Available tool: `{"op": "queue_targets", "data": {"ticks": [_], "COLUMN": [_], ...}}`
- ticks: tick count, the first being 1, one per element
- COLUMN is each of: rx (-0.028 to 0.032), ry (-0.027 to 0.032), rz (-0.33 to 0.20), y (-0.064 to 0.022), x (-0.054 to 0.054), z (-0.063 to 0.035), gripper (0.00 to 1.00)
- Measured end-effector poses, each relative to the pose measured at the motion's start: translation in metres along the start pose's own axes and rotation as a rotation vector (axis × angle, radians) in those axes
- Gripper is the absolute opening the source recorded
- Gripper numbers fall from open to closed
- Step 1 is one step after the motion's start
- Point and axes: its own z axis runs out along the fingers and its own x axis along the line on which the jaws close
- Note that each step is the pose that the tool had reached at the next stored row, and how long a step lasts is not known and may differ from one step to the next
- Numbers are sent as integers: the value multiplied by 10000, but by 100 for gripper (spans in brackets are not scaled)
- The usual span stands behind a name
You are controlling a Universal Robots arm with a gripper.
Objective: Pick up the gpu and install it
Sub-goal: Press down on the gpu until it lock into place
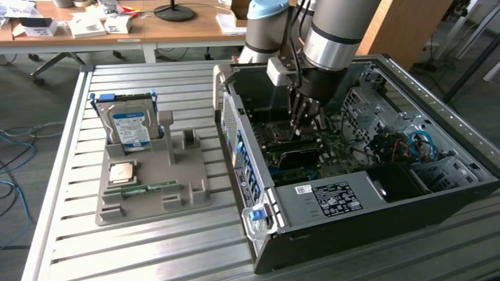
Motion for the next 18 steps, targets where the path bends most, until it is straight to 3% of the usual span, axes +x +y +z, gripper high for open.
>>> {"op": "queue_targets", "data": {"ticks": [4, 18], "rx": [0, 7], "ry": [1, -1], "rz": [2, 1], "y": [1, 18], "x": [0, 3], "z": [1, 190], "gripper": [11, 11]}}
